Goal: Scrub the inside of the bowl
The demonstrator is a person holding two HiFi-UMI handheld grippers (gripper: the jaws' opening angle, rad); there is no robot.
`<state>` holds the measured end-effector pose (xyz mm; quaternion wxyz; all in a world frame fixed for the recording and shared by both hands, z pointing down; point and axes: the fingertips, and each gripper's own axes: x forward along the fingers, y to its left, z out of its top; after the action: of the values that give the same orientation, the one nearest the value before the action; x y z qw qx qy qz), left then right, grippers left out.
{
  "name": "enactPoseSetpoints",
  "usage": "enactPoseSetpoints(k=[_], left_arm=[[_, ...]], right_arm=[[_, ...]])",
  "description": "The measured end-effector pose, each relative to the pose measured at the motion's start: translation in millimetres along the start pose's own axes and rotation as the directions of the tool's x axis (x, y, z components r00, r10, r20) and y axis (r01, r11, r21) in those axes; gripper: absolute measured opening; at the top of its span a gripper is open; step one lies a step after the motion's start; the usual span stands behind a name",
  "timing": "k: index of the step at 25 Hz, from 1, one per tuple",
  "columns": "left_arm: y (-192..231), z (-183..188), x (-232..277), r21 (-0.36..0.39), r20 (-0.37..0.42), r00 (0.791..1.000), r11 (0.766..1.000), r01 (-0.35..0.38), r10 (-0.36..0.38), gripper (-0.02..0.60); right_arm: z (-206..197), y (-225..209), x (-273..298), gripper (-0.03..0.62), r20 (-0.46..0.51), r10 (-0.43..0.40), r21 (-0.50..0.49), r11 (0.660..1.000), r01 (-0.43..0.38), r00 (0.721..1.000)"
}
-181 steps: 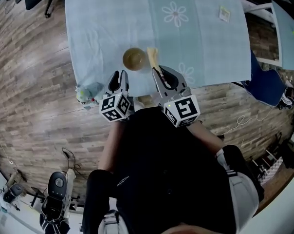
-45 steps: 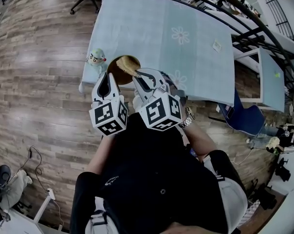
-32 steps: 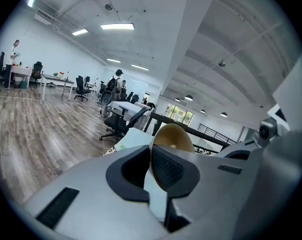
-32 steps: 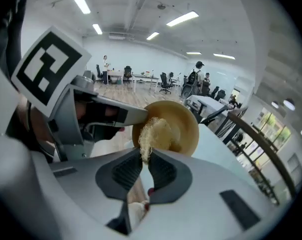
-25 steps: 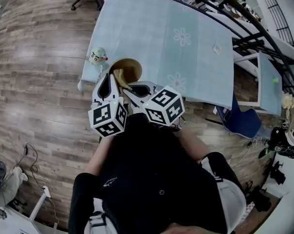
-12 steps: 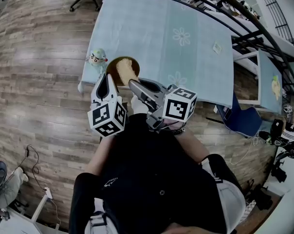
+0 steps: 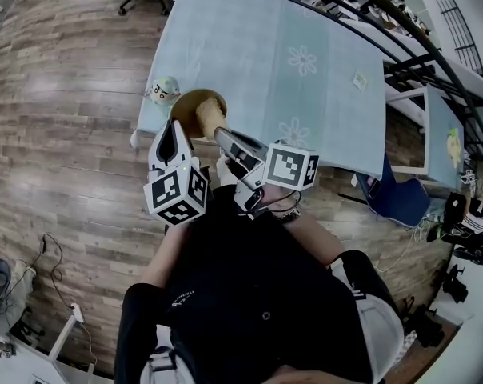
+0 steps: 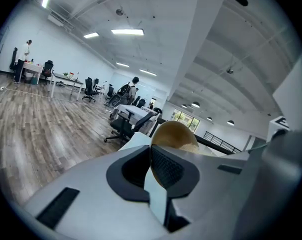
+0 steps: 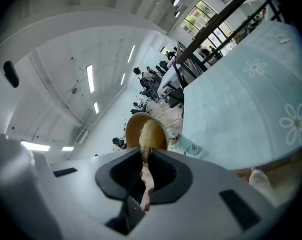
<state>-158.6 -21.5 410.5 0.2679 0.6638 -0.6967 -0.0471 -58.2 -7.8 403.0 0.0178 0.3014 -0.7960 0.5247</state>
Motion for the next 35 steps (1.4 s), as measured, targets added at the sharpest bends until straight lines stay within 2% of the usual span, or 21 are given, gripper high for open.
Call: enactPoseSetpoints(k=[4, 6, 8, 13, 17, 19, 23, 25, 27, 29, 32, 35], left_arm=[[-4.3, -2.0, 2.0, 0.015, -0.010, 1.000, 1.000, 0.022, -0.022, 0.025], [-9.7, -2.7, 2.6, 0.033, -0.012, 0.999, 0.999, 0.036, -0.035, 0.025], [-16.3, -4.5, 1.7, 0.050, -0.016, 0.999, 0.998, 0.048, -0.047, 0.025], [-22.0, -10.6, 2.5, 0.076, -0.037, 0.997, 0.994, 0.073, -0.070, 0.025], [-21.6, -15.5, 0.1, 0.090, -0.058, 0.996, 0.993, 0.073, -0.068, 0.025], [-20.3, -18.1, -1.1, 0.093, -0.066, 0.996, 0.993, 0.067, -0.061, 0.025], [-12.9, -25.2, -2.2, 0.086, -0.085, 0.996, 0.995, 0.041, -0.034, 0.025], [-10.6, -27.0, -0.2, 0.072, -0.092, 0.996, 0.997, 0.024, -0.017, 0.025], [-7.8, -25.7, 2.0, 0.064, -0.091, 0.996, 0.998, 0.002, 0.004, 0.025], [-4.3, -22.7, 3.7, 0.059, -0.084, 0.996, 0.998, -0.021, 0.026, 0.025], [-3.7, -20.4, 5.5, 0.045, -0.078, 0.996, 0.998, -0.047, 0.050, 0.025], [-6.7, -22.8, 10.8, 0.033, -0.078, 0.994, 0.997, -0.072, 0.075, 0.025]], right_arm=[[16.6, 5.3, 0.1, 0.043, 0.038, -0.036, -0.167, 0.985, 0.042, 0.999], [20.3, 12.2, 1.3, 0.043, 0.039, -0.046, -0.292, 0.955, 0.055, 0.998], [20.3, 19.7, 2.3, 0.043, 0.028, -0.049, -0.412, 0.909, 0.056, 0.998], [8.4, 33.0, 9.7, 0.043, -0.023, -0.046, -0.641, 0.767, 0.021, 0.999], [-10.2, 38.1, 11.2, 0.043, -0.106, -0.072, -0.799, 0.600, -0.042, 0.992], [-19.1, 38.3, 9.6, 0.043, -0.153, -0.083, -0.845, 0.528, -0.087, 0.985], [-37.2, 38.1, 3.6, 0.043, -0.246, -0.080, -0.876, 0.444, -0.187, 0.966], [-37.1, 38.1, -1.0, 0.043, -0.278, -0.070, -0.879, 0.421, -0.224, 0.958], [-27.8, 37.2, -3.3, 0.043, -0.280, -0.063, -0.874, 0.429, -0.228, 0.958], [-13.1, 30.3, -0.3, 0.043, -0.251, -0.088, -0.871, 0.454, -0.186, 0.964], [6.1, 9.0, 10.2, 0.043, -0.197, -0.181, -0.874, 0.478, -0.089, 0.964], [11.5, -7.9, 21.5, 0.043, -0.180, -0.236, -0.895, 0.441, -0.060, 0.955]])
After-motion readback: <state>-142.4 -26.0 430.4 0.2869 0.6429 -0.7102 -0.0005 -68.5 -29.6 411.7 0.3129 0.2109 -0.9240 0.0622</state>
